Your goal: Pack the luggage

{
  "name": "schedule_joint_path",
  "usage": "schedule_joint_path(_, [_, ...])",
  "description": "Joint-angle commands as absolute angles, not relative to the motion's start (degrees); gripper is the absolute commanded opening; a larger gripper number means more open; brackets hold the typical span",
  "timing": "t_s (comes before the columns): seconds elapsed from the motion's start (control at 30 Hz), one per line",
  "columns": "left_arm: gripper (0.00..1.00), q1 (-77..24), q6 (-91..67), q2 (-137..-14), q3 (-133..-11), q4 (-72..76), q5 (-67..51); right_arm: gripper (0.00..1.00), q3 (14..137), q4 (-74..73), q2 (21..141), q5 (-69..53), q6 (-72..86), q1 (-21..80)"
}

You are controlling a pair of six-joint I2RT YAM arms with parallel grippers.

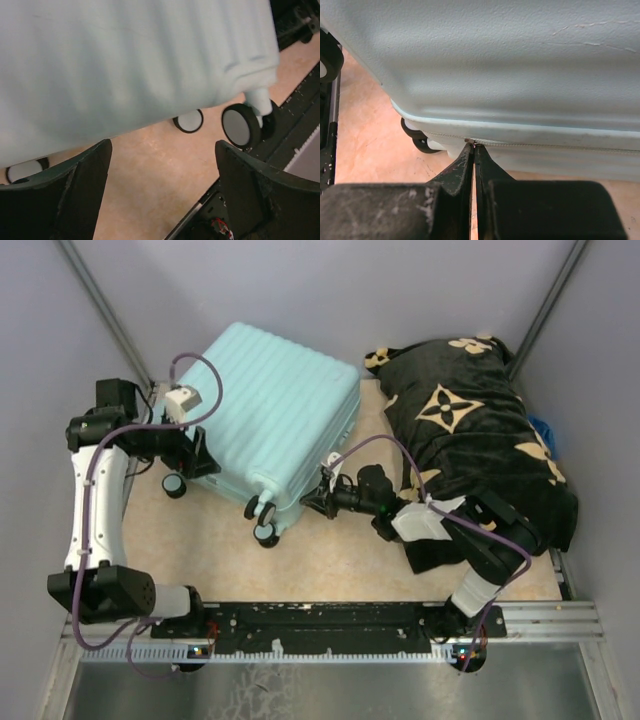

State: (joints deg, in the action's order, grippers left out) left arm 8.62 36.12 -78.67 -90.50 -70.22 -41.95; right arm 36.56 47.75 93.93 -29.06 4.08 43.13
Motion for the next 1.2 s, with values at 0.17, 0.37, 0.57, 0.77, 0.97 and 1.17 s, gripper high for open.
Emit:
schedule_joint_path(0.17, [0.89, -4.77, 36.77, -68.90, -78.01, -76.58, -42.99, 0.00, 44.66, 53.90, 99.47, -26.57, 5.28, 46.46])
schedule_joint_path(0.37, [0.90, -7.51, 31.77, -66.80, -74.54, -69.89, -39.83, 0.00, 49.14, 54.83, 103.12, -23.28, 4.98, 49.88])
schedule_joint_path(0.57, [0.88, -8.94, 32.15, -65.65, -70.67, -63.92, -30.02, 0.00, 51.27, 53.79, 104.00, -17.41, 4.37, 51.64])
schedule_joint_path(0.77, [0.69, -9.23, 32.90, -65.83, -68.24, -62.86, -27.16, 0.00, 50.27, 51.47, 102.77, -10.08, 2.11, 51.79])
schedule_joint_path(0.97, [0.39, -9.27, 33.72, -66.36, -66.64, -63.13, -25.51, 0.00, 47.77, 50.27, 100.61, -7.79, 0.79, 49.73])
schedule_joint_path(1.17, [0.12, -9.23, 38.00, -68.06, -67.56, -65.41, -23.16, 0.00, 46.77, 48.04, 98.99, -6.84, -0.51, 44.93])
